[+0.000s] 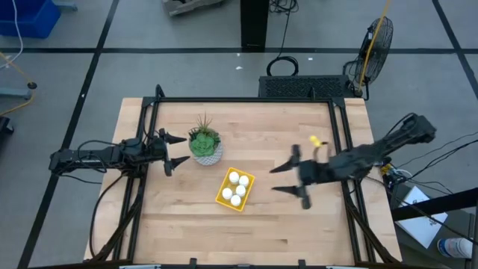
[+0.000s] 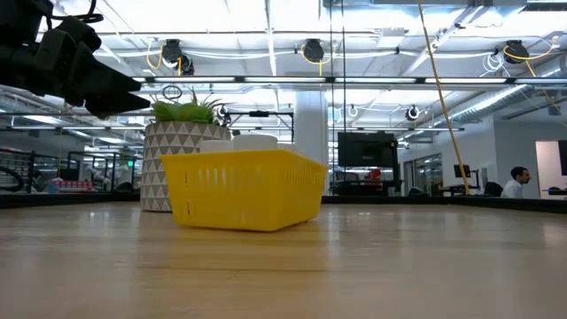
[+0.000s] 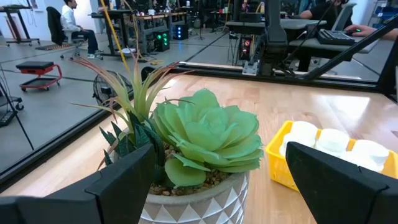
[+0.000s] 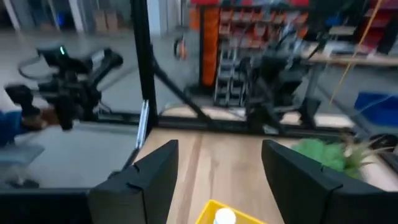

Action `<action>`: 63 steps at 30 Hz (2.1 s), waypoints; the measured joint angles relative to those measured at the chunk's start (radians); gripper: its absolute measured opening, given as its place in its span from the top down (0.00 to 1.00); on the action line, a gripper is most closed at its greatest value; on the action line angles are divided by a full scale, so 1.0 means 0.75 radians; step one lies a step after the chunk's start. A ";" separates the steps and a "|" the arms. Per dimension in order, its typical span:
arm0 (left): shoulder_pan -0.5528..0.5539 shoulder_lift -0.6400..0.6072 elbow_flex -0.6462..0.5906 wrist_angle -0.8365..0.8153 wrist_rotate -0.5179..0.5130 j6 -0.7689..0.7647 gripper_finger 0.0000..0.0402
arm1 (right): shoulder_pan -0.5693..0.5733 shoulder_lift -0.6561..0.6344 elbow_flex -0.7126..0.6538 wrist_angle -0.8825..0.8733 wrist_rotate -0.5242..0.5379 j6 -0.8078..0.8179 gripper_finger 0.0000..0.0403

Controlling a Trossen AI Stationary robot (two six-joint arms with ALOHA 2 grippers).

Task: Pick and place pill bottles into a basket
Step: Return to Home Position

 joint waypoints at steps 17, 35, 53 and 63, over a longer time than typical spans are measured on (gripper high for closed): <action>0.000 0.000 0.000 0.028 -0.002 0.059 0.09 | 0.252 -0.960 -0.951 0.362 0.427 -0.191 0.45; -0.072 0.000 0.000 -0.034 0.392 -0.055 0.09 | 0.251 -1.403 -1.166 0.010 0.351 -0.206 0.45; -0.247 0.000 0.000 0.019 0.350 -0.057 0.09 | 0.224 -1.514 -1.356 0.066 0.267 -0.101 0.45; -0.352 0.000 0.000 0.090 0.360 0.053 0.09 | 0.156 -1.512 -1.360 0.057 -0.100 -0.081 0.45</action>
